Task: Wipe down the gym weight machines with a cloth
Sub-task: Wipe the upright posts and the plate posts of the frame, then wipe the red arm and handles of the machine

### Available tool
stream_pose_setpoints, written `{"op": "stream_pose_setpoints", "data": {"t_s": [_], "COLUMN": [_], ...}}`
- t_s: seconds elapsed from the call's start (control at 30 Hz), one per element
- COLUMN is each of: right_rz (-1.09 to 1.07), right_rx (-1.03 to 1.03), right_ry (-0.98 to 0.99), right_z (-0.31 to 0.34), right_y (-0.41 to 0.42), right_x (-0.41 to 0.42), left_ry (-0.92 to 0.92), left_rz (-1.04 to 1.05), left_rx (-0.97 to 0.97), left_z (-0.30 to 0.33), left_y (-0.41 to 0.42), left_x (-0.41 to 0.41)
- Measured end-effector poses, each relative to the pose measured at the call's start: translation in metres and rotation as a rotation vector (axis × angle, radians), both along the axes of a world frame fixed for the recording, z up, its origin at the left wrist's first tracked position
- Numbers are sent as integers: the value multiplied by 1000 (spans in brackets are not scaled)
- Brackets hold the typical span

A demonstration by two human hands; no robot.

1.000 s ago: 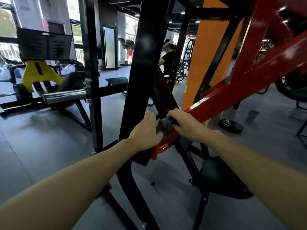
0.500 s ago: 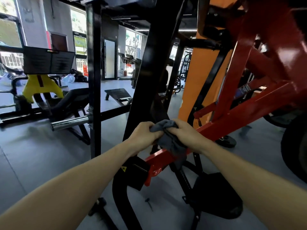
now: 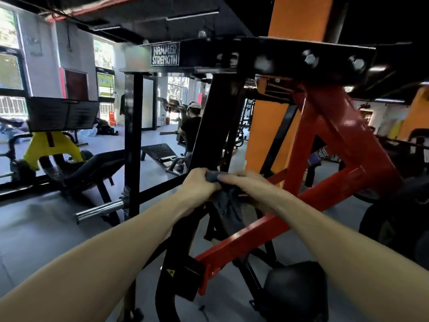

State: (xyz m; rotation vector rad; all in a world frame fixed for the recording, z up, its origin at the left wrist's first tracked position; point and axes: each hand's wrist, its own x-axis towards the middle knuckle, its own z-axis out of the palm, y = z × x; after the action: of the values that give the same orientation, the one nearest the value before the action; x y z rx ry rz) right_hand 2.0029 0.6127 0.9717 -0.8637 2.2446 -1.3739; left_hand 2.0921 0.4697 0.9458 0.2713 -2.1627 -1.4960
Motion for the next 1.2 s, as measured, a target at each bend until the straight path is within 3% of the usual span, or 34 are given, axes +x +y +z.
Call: {"op": "stream_pose_setpoints", "data": {"t_s": [0.13, 0.23, 0.43, 0.67, 0.83, 0.93, 1.07, 1.2], "right_rz": [62, 128, 98, 50, -25, -65, -91, -146], "right_rx": [15, -15, 149, -21, -105, -111, -91, 48], "right_ry": [93, 139, 341, 229, 164, 186, 160, 178], "right_z": [47, 80, 129, 124, 103, 81, 42, -2], "right_y": [10, 27, 73, 116, 137, 154, 183, 202], "right_x": [13, 25, 34, 38, 31, 23, 9, -9], "left_ry": [39, 0, -144, -167, -133, -206, -211, -143], "left_rz": [-253, -315, -243, -52, -158, -226, -98, 39], "left_rx": [-40, -101, -240, -385, -33, 170, 202, 382], "left_z": [47, 76, 115, 124, 111, 89, 38, -15], "left_y": [-1, -1, 13, 58, 112, 136, 162, 188], "left_x": [19, 29, 43, 45, 47, 37, 15, 4]}}
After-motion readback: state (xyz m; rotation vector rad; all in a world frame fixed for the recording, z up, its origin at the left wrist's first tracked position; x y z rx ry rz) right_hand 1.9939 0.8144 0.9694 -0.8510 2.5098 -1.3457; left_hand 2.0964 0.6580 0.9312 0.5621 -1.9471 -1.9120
